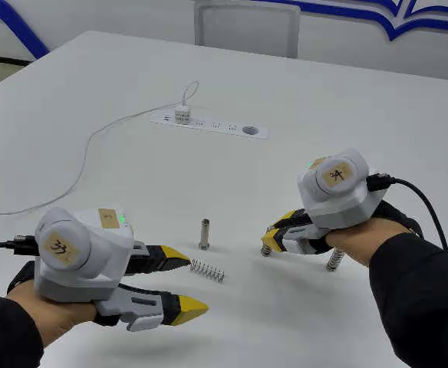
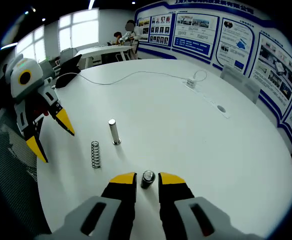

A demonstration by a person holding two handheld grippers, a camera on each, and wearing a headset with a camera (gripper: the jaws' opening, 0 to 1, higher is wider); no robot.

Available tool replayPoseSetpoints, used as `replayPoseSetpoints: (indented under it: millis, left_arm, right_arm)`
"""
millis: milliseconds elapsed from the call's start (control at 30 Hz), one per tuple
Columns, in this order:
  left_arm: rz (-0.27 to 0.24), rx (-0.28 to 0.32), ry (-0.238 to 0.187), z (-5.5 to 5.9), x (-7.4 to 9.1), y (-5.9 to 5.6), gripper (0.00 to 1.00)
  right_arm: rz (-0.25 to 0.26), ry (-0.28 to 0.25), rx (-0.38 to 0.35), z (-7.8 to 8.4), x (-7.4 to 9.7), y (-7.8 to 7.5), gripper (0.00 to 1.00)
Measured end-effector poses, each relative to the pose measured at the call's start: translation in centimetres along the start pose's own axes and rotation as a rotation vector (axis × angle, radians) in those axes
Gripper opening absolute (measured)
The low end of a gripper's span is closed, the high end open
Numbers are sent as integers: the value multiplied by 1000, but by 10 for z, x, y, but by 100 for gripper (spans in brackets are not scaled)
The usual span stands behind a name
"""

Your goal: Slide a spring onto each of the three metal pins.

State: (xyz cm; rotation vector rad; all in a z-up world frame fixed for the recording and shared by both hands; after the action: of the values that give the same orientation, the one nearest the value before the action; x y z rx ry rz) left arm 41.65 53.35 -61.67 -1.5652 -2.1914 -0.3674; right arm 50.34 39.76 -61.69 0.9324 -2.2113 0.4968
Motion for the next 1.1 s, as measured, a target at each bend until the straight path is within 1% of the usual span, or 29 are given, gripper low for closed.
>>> replayPoseSetpoints:
  millis: [133,233,333,433,533,667,833,1100]
  left_arm:
    - [-1,0,2,1,0,1,43]
    - [-2,2,4,2,-1,1,43]
    - [-2,2,5,2,-1,1,43]
    - [-7,2,3,1,0,2,43]
    - [-14,5,0,1,2,3,43]
    - [-26,10,-5,1,4,5,43]
    - [-46,18,-13,0,7,8,44]
    - [-87,30,-27,0,14,14,45]
  right_arm:
    - [13,-31,15,-8,7,1,19]
    - [13,-63,40,-21,13,6,19]
    - [-3,-80,65,-32,14,15,19]
    - [-27,-86,80,-39,10,24,19]
    - [-65,-71,88,-40,2,36,19]
    - [-120,-38,127,-36,-8,54,19]
    - [-172,-8,164,-34,-20,72,19]
    - [-223,38,207,-33,-39,90,19]
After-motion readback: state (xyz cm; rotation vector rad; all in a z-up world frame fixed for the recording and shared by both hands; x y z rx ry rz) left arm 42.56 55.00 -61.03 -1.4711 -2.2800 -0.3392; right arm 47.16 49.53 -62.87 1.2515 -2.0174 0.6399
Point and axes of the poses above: the centre of the closed fingertips' face, and the gripper's own axes: x roughly backward along the fingers, y roughly to its left, z roughly out of its underside, the point moved 3 cm from there along x, roughly backward along the fingers, and after that the axes turned 1 degree about -x, right-handed, at the moved point
